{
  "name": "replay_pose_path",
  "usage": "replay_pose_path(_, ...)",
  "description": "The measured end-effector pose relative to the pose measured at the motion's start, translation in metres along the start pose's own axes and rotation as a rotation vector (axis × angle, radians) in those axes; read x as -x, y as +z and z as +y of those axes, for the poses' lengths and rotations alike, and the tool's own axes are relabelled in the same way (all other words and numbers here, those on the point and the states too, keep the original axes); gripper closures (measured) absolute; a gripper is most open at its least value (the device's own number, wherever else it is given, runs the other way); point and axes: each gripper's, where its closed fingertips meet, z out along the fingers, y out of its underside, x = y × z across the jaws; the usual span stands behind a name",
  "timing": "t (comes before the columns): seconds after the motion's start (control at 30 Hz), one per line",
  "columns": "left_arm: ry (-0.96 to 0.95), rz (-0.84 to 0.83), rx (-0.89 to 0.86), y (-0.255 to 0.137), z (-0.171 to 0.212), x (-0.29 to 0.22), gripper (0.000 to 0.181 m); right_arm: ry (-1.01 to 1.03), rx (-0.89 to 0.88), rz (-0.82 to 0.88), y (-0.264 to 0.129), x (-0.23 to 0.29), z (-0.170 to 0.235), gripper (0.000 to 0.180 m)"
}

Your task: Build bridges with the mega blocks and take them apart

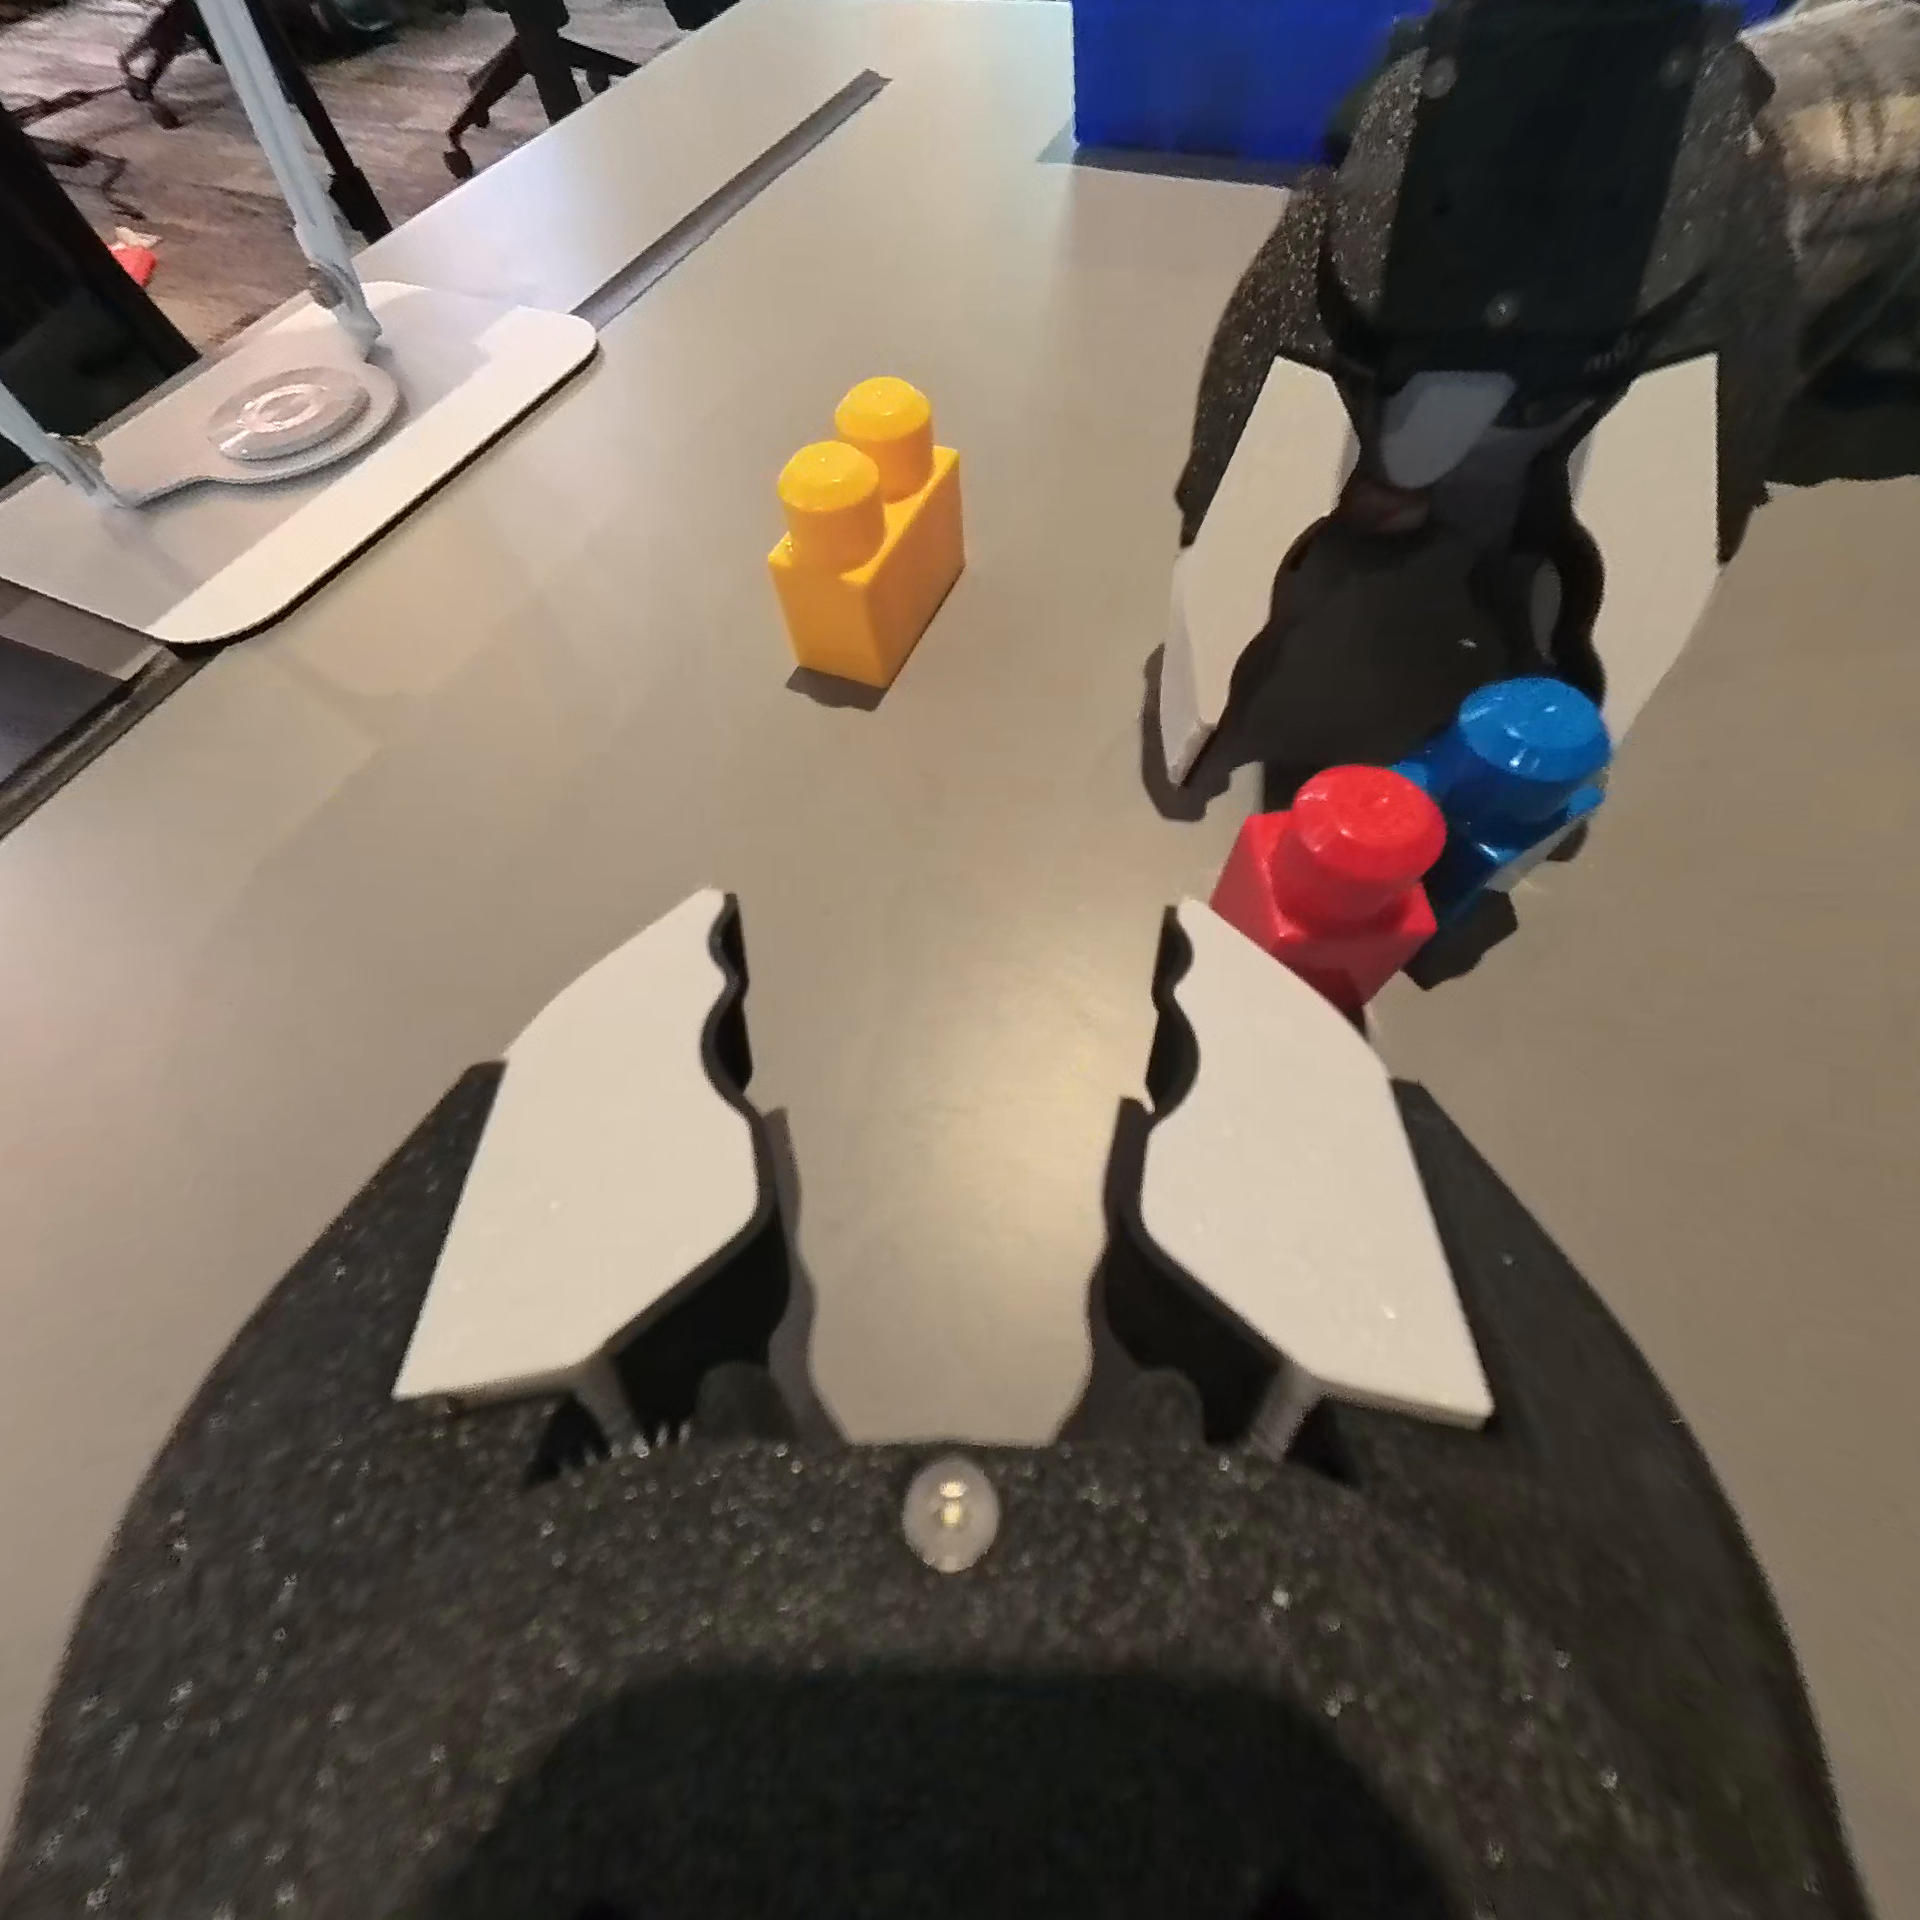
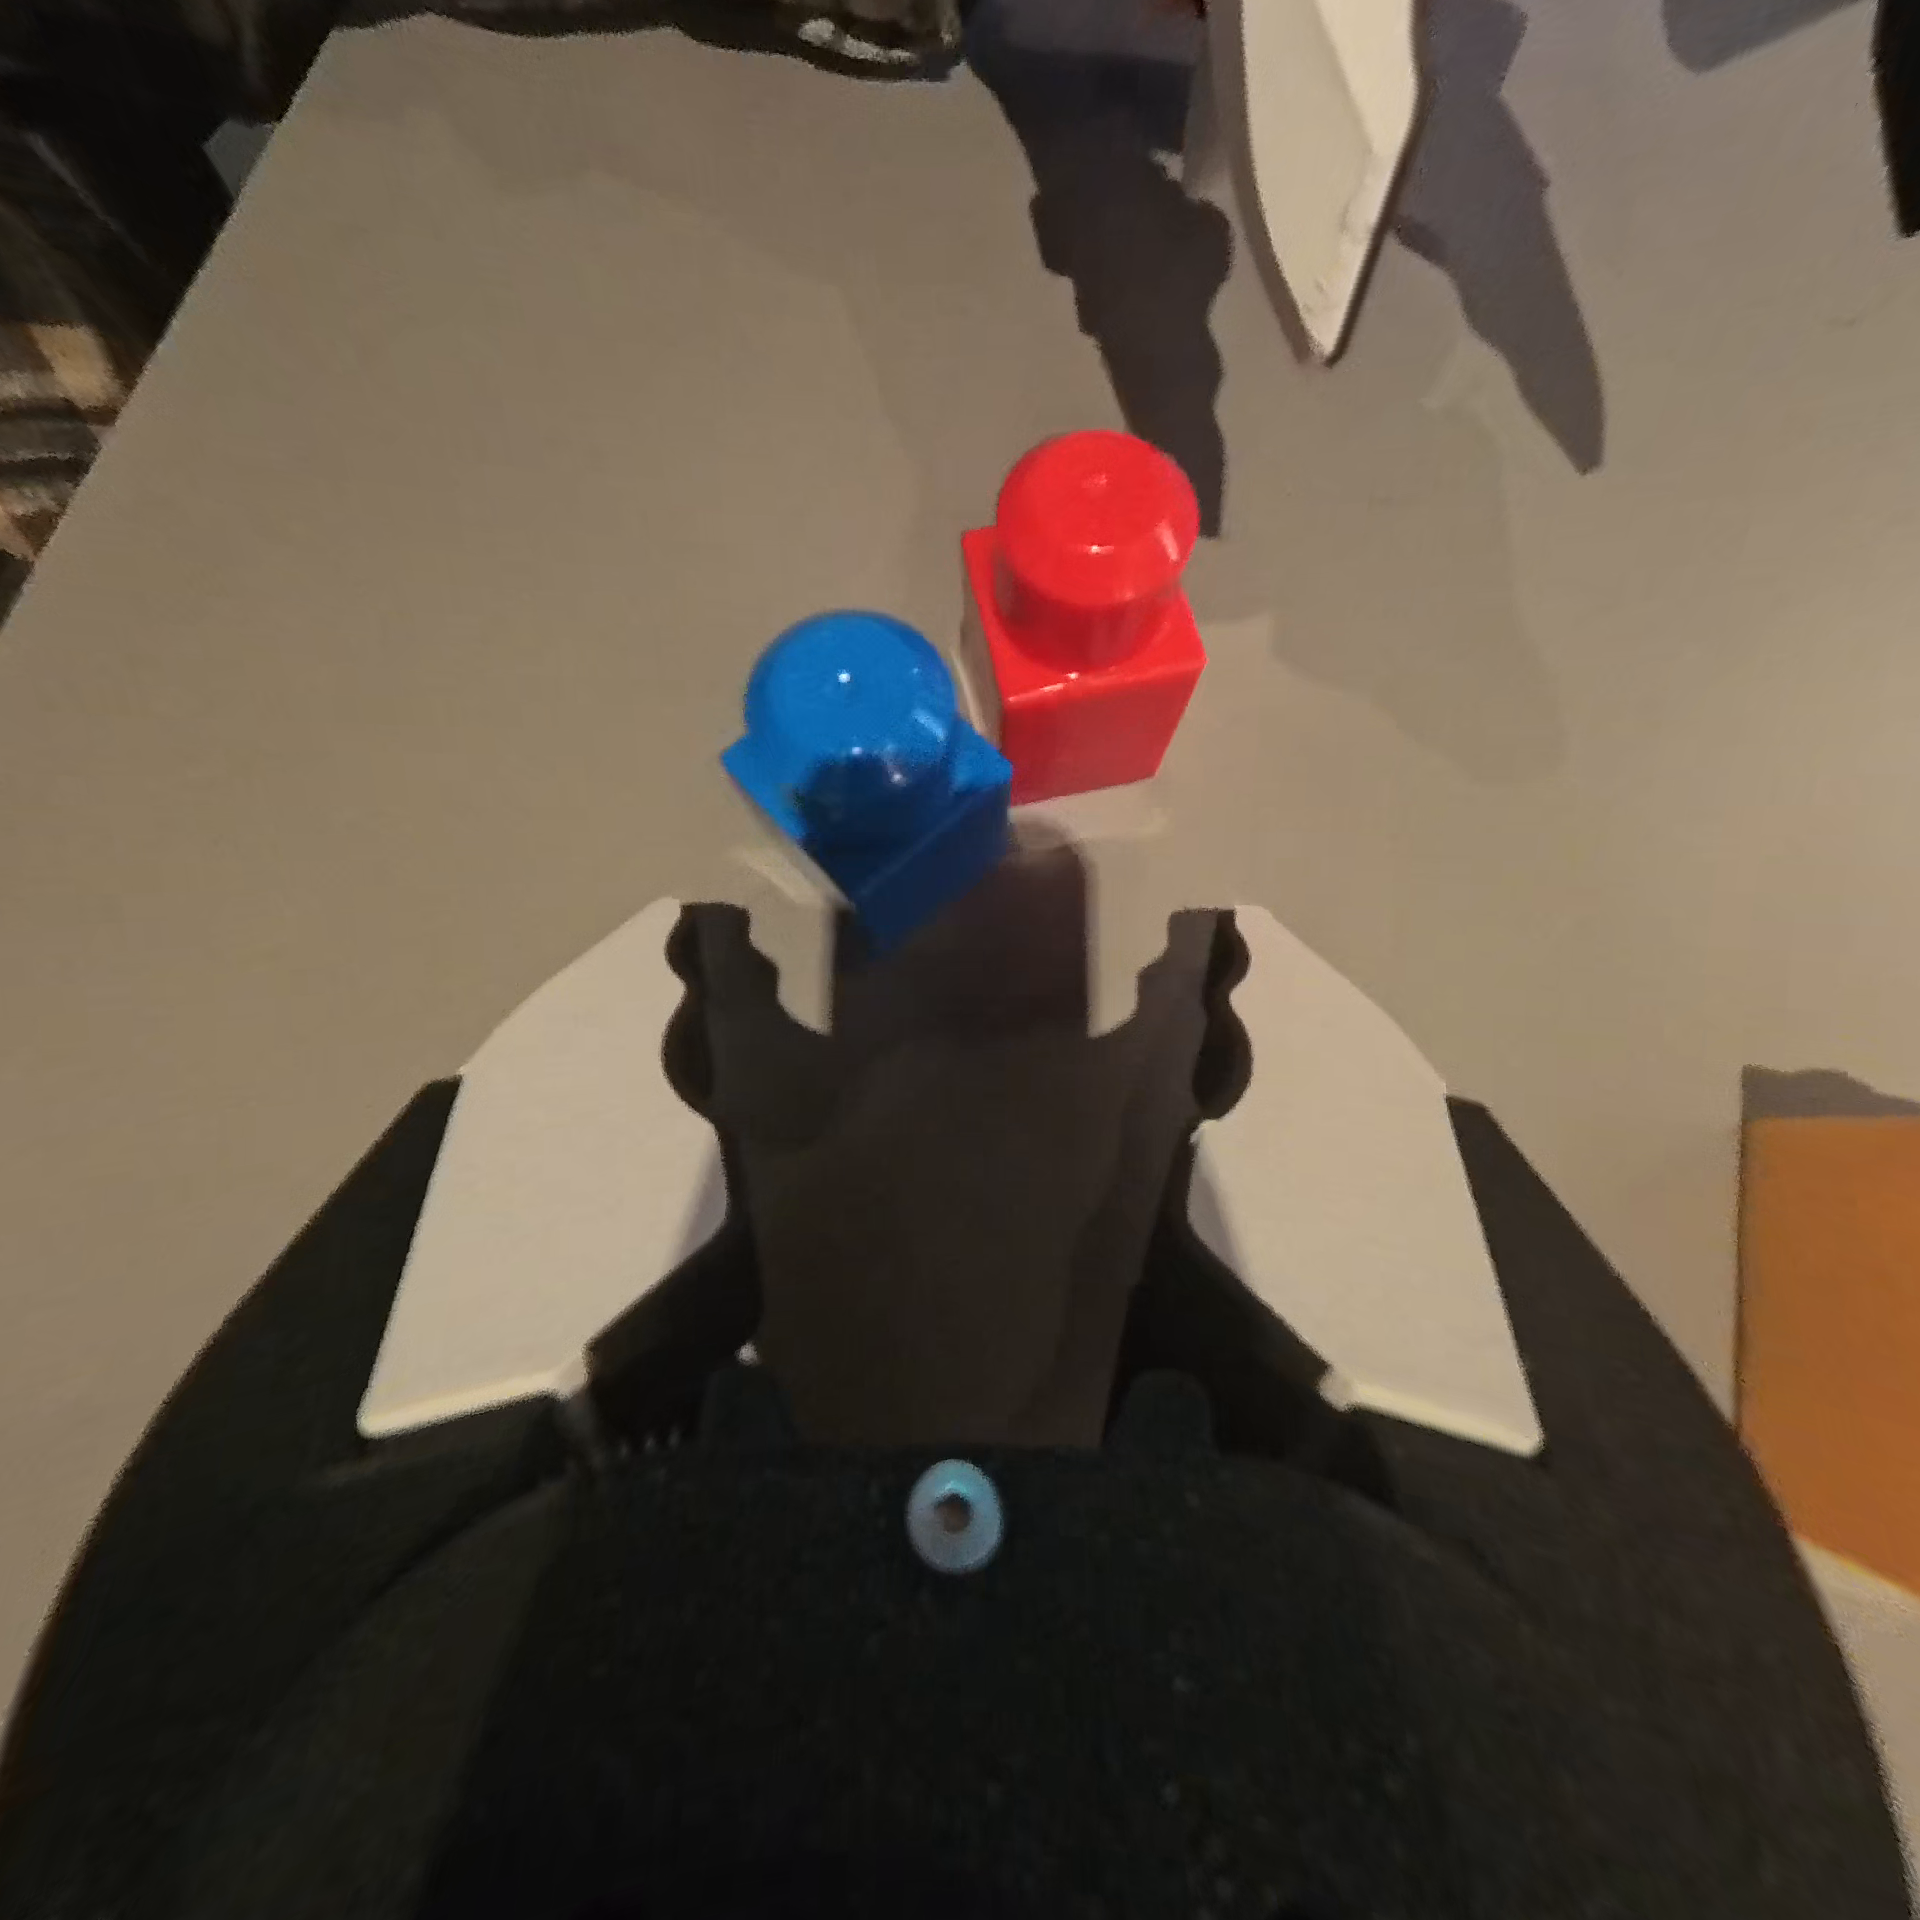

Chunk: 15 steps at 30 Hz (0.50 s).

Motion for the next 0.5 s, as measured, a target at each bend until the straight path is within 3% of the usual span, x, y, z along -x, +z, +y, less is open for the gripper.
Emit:
replay_pose_path(0.23, -0.018, 0.138, 0.003, -0.008, -0.001, -0.024, 0.105, 0.053, -0.094, 0.148, -0.027, 0.009, 0.002, 0.088)
replay_pose_path(0.5, -0.095, 0.004, 0.110, -0.013, 0.005, -0.044, 0.101, 0.090, -0.202, 0.244, -0.056, 0.016, 0.010, 0.090)
